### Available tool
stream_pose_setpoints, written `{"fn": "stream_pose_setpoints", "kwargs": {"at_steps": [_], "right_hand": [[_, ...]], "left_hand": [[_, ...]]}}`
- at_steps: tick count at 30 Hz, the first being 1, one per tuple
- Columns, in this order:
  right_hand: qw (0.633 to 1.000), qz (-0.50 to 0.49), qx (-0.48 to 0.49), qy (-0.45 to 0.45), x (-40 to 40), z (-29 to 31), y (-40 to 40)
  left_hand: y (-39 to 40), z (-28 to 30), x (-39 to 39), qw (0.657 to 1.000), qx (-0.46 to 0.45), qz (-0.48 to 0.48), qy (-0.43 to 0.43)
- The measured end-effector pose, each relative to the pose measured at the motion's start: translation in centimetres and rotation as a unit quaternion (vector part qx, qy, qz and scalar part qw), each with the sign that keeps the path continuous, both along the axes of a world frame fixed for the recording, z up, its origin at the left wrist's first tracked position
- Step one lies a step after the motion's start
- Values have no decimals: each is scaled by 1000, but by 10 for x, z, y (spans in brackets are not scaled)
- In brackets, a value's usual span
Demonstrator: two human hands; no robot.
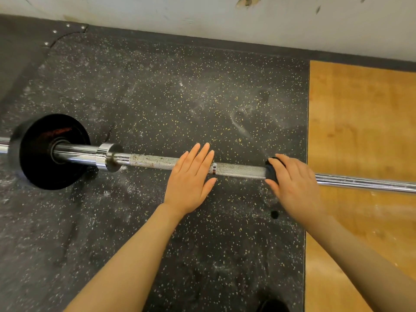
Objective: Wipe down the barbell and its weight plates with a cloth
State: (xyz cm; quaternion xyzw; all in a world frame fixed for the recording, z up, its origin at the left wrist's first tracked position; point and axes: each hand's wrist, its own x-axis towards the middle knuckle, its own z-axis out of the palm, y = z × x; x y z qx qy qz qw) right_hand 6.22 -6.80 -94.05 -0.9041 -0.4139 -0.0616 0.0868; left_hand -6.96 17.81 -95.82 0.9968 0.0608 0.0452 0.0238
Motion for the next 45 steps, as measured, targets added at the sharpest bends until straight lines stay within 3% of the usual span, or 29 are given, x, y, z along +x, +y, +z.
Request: {"fn": "stream_pose_setpoints", "kwargs": {"at_steps": [19,26,37,45], "right_hand": [[999,-21,-13,25,10,1,8],[997,-32,37,65,9,10,14],[990,3,142,11,11,6,44],[992,26,120,-18,8,6,84]], "left_hand": [[-9,-14,-36,1000,12,-2,-16],[-4,-8,-29,1000,-5,-3,-21],[6,3,-1,998,-49,-1,-37],[12,12,26,996,-84,20,-33]]}}
